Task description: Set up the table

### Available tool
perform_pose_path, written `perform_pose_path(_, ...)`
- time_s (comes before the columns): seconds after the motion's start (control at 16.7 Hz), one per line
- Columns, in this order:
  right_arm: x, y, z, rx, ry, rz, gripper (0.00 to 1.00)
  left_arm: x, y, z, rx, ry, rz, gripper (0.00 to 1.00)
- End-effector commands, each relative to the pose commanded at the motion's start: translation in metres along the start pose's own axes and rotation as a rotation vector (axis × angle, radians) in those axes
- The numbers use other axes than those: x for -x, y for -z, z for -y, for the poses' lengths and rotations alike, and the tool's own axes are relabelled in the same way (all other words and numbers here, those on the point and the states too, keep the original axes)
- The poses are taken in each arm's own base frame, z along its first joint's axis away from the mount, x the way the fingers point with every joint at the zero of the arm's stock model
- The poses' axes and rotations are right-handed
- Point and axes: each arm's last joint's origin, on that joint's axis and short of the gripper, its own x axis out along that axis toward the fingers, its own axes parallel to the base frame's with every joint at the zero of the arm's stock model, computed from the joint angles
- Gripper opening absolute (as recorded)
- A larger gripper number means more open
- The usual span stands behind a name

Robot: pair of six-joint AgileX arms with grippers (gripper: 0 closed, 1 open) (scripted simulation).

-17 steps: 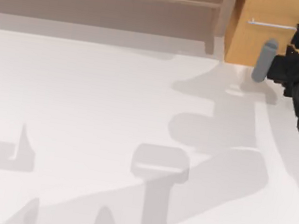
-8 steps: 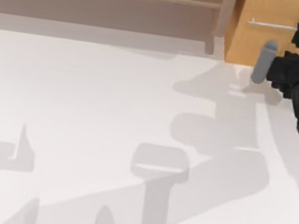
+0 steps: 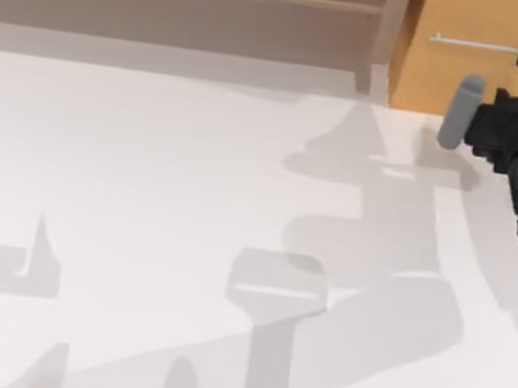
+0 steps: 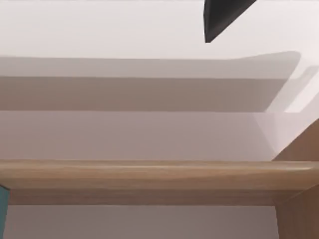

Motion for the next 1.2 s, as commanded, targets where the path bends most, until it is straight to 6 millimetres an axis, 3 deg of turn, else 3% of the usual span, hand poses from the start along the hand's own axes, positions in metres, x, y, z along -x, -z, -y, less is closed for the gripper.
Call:
perform_pose_path(0.3,0.018,0.003,-0.009,0.001,-0.044,-0.011,1.00,0.000,0.000,0.000,0.000,0.000,0.000,1.00)
perform_pose_path(0.66,0.019,0.002,-0.009,-0.008,-0.045,-0.009,1.00,0.000,0.000,0.000,0.000,0.000,0.000,1.00)
perform_pose_path(0.84,0.022,-0.034,0.003,-0.095,-0.009,0.049,1.00,0.000,0.000,0.000,0.000,0.000,0.000,1.00)
perform_pose_path(1.2,0.036,-0.148,0.025,-0.447,-0.017,0.185,1.00,0.000,0.000,0.000,0.000,0.000,0.000,1.00)
